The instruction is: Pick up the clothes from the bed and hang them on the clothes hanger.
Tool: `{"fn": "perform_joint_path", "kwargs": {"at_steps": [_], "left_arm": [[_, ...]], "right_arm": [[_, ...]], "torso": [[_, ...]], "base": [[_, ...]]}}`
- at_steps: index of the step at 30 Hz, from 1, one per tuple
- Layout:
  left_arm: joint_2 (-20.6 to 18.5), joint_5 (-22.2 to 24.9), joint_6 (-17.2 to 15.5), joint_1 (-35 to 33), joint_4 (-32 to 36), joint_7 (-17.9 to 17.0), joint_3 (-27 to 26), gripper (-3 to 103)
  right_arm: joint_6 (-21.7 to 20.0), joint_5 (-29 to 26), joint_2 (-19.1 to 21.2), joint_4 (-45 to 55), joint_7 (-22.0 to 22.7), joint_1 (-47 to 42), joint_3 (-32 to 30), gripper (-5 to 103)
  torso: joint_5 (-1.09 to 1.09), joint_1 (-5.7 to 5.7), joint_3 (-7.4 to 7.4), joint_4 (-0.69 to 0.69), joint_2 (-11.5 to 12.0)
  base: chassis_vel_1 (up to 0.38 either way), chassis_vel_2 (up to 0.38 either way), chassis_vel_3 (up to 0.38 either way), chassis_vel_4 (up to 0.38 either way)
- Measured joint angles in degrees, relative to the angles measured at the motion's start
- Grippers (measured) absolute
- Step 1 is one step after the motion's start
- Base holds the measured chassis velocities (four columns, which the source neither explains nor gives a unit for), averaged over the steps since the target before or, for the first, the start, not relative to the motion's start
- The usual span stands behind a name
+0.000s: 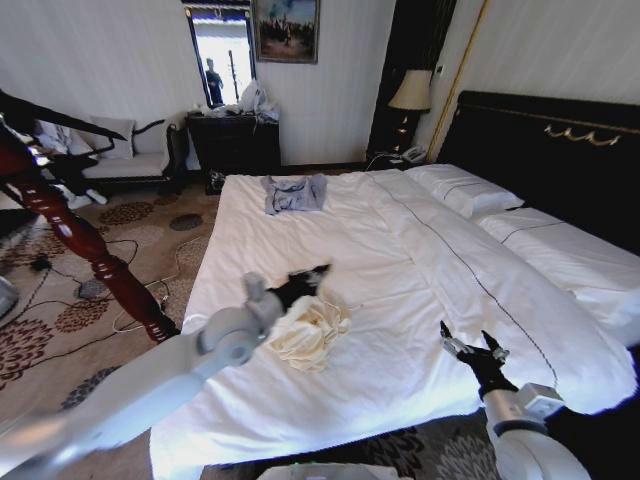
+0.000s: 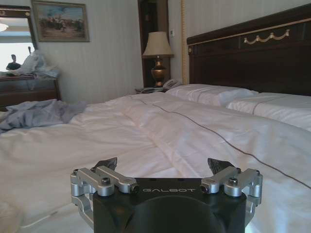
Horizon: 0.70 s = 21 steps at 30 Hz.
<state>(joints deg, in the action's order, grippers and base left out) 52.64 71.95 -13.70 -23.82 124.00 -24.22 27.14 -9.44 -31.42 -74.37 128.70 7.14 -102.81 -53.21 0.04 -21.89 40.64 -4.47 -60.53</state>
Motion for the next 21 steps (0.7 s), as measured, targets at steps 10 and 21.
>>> {"fn": "perform_joint_path", "kwargs": {"at_steps": [10, 21], "left_arm": [[8.1, 1.1, -2.4, -1.7, -7.1, -4.0, 4.6, -3], [7.8, 2.9, -7.7, -5.4, -8.5, -3.3, 2.0, 39]], "right_arm": [[-1.1, -0.4, 0.8, -2.4, 1.8, 1.0, -1.0, 100], [-2.1, -1.1, 1.1, -2.9, 3.2, 1.0, -1.9, 100]], "torso": [[-0.02, 0.01, 0.0, 0.03, 0.0], [-0.04, 0.01, 0.0, 0.02, 0.0]], "base": [[0.0, 0.0, 0.0, 0.0], [0.0, 0.0, 0.0, 0.0]]}}
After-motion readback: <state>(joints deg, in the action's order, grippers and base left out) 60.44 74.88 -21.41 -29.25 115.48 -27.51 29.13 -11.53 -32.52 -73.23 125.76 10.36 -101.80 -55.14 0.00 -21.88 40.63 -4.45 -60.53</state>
